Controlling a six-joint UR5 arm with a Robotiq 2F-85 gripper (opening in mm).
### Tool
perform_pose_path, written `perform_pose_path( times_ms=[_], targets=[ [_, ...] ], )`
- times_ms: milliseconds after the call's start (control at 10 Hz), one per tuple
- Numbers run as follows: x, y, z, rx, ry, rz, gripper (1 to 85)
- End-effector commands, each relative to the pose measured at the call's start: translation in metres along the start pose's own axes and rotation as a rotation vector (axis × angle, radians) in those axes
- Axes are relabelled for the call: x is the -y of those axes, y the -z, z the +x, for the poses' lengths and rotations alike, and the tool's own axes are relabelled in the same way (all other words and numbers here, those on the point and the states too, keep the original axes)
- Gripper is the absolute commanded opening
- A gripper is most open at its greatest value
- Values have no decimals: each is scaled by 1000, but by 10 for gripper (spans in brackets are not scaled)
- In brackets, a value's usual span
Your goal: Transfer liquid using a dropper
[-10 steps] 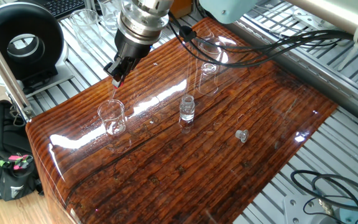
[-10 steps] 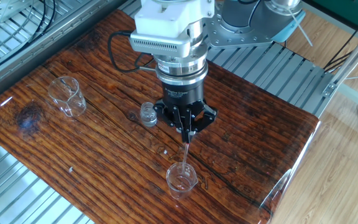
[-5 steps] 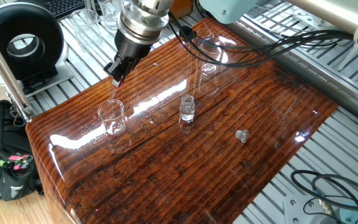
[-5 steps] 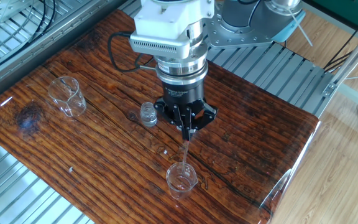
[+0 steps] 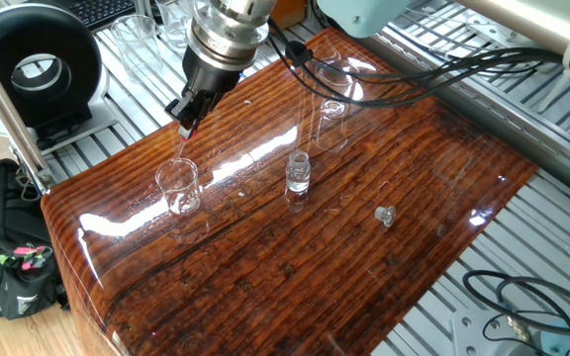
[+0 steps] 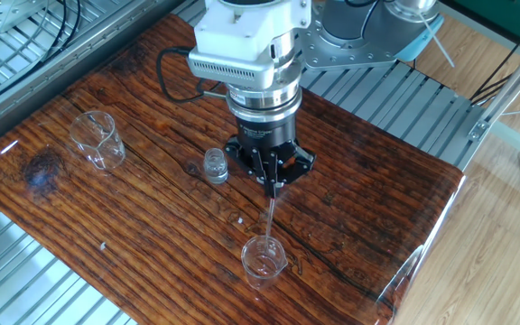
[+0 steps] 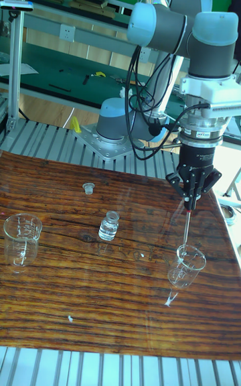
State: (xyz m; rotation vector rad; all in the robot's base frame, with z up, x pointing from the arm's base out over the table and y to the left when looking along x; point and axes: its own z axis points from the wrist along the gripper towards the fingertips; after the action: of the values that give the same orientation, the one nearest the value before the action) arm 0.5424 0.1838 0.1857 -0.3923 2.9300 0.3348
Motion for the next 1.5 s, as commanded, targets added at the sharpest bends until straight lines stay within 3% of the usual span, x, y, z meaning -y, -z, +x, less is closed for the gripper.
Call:
perform_pose_path(
  times_ms=[0,300,500,700,900,1200,1300,1400],
  targets=[
    [-2,2,-7,25,-19,-10,17],
    [-10,28,-21,46,-13,-24,17],
    [-14,34,-24,63,-21,-43,17],
    [-12,47,-19,64,-15,-53,17],
    [5,69,-4,50,18,-41,17],
    [66,87,9,47,169,127,17],
    [88,93,7,45,242,231,17],
    [91,98,6,43,275,271,17]
  ],
)
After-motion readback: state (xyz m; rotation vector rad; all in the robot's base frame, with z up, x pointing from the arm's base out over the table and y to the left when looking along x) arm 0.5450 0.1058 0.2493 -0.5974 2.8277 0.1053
